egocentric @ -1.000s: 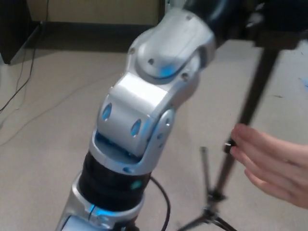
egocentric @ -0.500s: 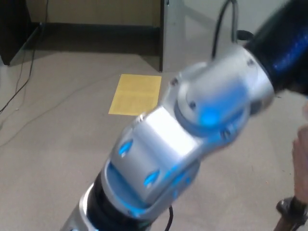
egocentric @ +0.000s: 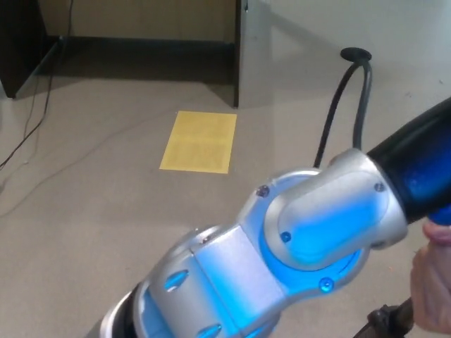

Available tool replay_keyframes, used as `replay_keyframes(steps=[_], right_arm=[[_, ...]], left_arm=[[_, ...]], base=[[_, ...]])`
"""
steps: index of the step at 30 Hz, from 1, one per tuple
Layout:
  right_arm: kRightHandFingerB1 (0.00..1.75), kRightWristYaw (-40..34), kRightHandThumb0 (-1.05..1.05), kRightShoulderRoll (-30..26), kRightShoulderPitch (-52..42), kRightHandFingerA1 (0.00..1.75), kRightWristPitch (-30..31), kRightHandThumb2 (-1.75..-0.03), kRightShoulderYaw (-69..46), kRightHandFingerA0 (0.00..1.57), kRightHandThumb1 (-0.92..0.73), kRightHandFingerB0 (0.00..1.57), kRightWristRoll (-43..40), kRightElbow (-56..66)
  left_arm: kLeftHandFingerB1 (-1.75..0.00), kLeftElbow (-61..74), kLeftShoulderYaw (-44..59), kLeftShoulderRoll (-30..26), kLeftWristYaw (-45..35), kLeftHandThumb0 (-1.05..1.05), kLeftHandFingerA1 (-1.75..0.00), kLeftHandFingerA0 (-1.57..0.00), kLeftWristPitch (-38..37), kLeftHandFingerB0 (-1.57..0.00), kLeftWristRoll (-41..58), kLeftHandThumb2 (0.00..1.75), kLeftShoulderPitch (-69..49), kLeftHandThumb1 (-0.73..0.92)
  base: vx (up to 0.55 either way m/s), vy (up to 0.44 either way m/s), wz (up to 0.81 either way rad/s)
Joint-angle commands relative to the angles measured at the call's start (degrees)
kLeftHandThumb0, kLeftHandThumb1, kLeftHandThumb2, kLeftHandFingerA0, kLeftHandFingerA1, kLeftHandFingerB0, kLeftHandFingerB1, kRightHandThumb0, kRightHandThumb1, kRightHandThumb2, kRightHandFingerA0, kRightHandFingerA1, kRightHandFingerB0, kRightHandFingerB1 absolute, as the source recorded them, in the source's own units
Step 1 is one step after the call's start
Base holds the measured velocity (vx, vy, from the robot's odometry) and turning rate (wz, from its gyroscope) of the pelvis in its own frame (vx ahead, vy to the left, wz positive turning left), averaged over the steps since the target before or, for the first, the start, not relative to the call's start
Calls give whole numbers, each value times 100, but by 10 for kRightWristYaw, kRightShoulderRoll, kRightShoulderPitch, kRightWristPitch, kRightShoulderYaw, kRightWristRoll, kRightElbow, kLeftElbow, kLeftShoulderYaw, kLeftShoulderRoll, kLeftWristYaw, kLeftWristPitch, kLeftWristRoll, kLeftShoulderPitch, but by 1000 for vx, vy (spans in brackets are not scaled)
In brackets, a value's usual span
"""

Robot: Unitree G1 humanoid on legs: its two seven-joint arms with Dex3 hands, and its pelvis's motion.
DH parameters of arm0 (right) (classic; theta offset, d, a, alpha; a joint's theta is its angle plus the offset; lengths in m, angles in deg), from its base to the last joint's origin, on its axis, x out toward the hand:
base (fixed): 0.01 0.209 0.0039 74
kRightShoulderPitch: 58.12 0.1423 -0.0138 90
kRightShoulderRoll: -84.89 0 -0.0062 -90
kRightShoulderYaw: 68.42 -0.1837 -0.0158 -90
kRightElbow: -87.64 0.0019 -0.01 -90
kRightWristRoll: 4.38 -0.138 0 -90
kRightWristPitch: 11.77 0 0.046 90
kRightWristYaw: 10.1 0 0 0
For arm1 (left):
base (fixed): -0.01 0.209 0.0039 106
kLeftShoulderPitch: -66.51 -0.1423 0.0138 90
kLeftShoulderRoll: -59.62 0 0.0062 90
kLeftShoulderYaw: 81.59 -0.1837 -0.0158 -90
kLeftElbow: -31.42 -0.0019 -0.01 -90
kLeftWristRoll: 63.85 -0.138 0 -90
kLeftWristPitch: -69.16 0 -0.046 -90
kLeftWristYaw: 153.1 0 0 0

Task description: There is a tripod standing in front of the robot and the robot extends its left arm to grab it. It lifts the tripod and passes it to a person.

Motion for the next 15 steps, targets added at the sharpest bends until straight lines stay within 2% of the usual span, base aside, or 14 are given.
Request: replay_keyframes(steps=[1, 4, 5, 6, 7, 10, 11, 12, 13, 15], right_arm=[[35, 38, -40, -3, 4, 41, 23, -62, -13, 63, -73, 46, -15, -1], [35, 50, -41, -2, 3, 41, 22, -63, -23, 62, -74, 44, -23, -1], [35, 53, -39, 1, 4, 41, 28, -62, -23, 61, -75, 44, -23, 2], [35, 55, -40, 3, 5, 41, 32, -63, -25, 63, -75, 43, -25, 1], [34, 57, -41, 3, 4, 41, 35, -63, -27, 63, -74, 42, -26, 3], [36, 55, -42, 7, 7, 43, 30, -62, -31, 64, -76, 44, -27, -6], [50, 53, -48, 7, 5, 59, 27, -89, -31, 60, -61, 40, -25, -5], [36, 52, -43, 7, 3, 45, 26, -62, -32, 65, -75, 46, -25, -5], [50, 52, -48, 7, 2, 58, 25, -91, -33, 58, -60, 40, -24, -3], [50, 51, -49, 6, 2, 58, 26, -91, -31, 58, -61, 40, -20, 0]], left_arm=[[0, 1, -16, -36, -23, -81, -6, 0, -8, 0, -22, 82, -19, 48], [0, 0, -15, -59, -24, -85, -6, 0, -7, 0, -37, 85, -10, 50], [0, -2, -9, -69, -31, -78, 0, 0, -15, 0, -35, 57, -12, 54], [0, -6, -4, -79, -38, -82, 0, 0, -28, 0, -36, 77, -18, 44], [0, -10, 1, -85, -43, -85, 0, 0, -39, 0, -35, 83, -25, 50], [0, -15, 15, -105, -52, -86, 0, 0, -46, 0, -34, 84, -33, 51], [-3, -12, 23, -111, -56, -87, 0, 0, -40, 0, -29, 85, -36, 51], [0, -5, 41, -118, -60, -84, 0, 0, -27, 0, -18, 80, -43, 46], [0, 7, 70, -134, -69, -84, 0, 0, -18, 0, -1, 78, -62, 45], [0, 24, 108, -157, -81, -81, 0, 0, -23, 0, 13, 76, -99, 43]], base=[[0, 0, 0], [0, 0, 0], [0, 0, 0], [0, 0, 0], [0, 0, 0], [0, 0, 0], [0, 0, 0], [0, 0, 0], [0, 0, 0], [0, 0, 0]])
